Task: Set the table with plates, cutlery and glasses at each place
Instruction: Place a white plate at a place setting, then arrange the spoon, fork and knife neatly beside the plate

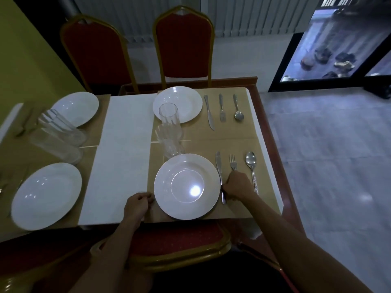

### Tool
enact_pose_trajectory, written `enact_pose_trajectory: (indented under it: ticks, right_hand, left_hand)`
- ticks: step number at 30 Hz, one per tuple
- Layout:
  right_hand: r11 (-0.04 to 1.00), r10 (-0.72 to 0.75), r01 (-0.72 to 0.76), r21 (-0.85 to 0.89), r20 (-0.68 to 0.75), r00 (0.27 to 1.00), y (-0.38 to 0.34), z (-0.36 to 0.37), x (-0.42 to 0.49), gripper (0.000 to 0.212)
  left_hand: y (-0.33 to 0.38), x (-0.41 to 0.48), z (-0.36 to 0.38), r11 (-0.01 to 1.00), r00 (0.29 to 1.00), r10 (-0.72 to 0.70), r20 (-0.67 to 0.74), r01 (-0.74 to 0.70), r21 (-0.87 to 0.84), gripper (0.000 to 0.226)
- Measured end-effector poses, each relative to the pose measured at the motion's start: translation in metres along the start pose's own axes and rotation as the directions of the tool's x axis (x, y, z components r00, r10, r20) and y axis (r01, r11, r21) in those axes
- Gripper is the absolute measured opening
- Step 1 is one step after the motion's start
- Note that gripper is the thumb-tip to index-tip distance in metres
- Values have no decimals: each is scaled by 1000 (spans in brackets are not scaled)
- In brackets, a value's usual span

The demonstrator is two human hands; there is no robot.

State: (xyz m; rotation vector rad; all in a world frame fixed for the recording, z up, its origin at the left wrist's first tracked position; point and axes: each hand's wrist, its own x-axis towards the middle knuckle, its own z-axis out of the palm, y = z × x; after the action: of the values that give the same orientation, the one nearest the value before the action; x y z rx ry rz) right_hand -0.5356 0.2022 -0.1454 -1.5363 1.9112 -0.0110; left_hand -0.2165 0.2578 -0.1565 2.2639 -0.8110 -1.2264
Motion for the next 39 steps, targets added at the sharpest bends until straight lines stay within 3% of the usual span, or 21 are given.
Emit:
enact_pose_trajectory:
  ticks: [8,25,31,34,39]
  right_hand:
    - [1000,-28,28,-10,10,1000,0,6,7,26]
    - [999,-31,31,-23,10,999,-2,3,11,31]
    - [998,31,-30,56,-14,999,13,-18,9,9]
    - [994,56,-53,98,-26,998,29,-25,11,14]
    - [990,110,-105,92,-47,993,55,-33,8,16]
  left_hand:
    - [-1,-1,7,995,998,62,-32,-59,78,29]
    - [7,-3,5,990,997,59,-57,-50,133,29]
    - [50,-28,13,948,929,286,-233,-240,207,24]
    - [75,-53,51,878,886,450,-108,-417,236,23]
    - [91,-115,143,746,749,571,335,-644,170,25]
